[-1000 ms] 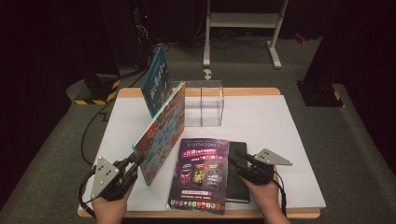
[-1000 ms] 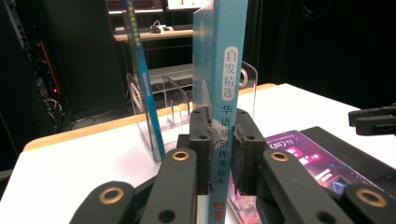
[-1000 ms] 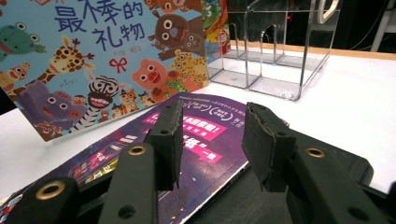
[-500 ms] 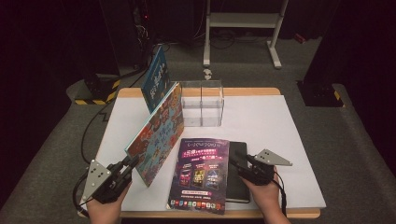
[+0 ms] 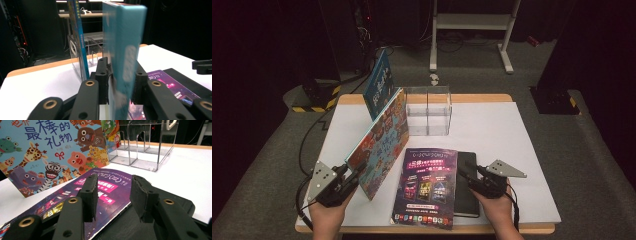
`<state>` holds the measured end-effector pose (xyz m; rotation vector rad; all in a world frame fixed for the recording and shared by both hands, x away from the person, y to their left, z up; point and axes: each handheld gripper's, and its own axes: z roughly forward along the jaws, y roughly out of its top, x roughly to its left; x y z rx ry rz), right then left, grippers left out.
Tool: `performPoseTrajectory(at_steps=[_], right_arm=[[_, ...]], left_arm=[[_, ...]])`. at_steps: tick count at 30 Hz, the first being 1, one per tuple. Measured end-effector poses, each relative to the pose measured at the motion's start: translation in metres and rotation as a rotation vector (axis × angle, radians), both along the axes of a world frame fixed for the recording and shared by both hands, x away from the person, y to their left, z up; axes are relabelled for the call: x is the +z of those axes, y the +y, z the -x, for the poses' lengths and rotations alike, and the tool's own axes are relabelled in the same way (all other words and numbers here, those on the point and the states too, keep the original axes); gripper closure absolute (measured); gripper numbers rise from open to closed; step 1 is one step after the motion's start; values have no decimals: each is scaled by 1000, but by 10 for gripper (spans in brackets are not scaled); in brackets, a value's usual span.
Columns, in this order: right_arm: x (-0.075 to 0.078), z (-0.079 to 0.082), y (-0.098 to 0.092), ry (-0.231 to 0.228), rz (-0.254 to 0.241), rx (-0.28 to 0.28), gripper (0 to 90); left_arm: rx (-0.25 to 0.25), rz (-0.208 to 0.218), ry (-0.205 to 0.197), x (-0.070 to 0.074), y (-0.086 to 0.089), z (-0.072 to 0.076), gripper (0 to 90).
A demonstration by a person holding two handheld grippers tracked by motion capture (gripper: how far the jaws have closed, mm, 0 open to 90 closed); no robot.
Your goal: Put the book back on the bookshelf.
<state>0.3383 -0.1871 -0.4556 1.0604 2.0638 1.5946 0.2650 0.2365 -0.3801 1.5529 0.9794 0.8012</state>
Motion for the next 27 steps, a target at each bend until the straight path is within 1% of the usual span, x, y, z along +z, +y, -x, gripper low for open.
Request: performPoseTrajectory(at_steps=[2,3,5,6,9,10,12,14,15,17,19,22,25,27], right_arm=[[0,0,-1,2,1,-1,572],[0,0,-1,2,1,-3,571],[0,0,-2,4,4,-2,570],[0,-1,-3,7,5,-4,569],[1,-3,-5,16,12,-7,565],[1,-3,-6,15,24,-5,563],[1,-1,-9,6,64,-10,561],[-1,-1,-14,12,48,-21,561],[-3,0,-16,14,37,-28,562],[-6,0,-20,23,16,-33,562],[-7,0,-21,30,13,-33,561],[-8,0,-22,32,2,-31,561],[-10,0,-20,37,9,-25,561],[-11,0,-19,38,14,-19,561]], left_arm=[[-6,-14,3,2,-2,-5,736],[-4,-18,-3,3,-4,-6,744],[-15,-14,1,4,-4,-9,759],[-20,-5,9,5,-4,-10,760],[-22,-16,17,7,-6,-12,762],[-25,-24,19,8,-6,-12,763],[-17,-20,19,7,-7,-11,766],[-17,-7,23,7,-6,-12,766],[-15,-8,22,7,-6,-12,766],[-2,-27,10,7,-6,-11,769],[11,-33,4,7,-6,-11,777],[9,-30,2,6,-5,-11,783],[5,-26,2,6,-5,-12,787],[6,-26,-8,5,-6,-12,795]])
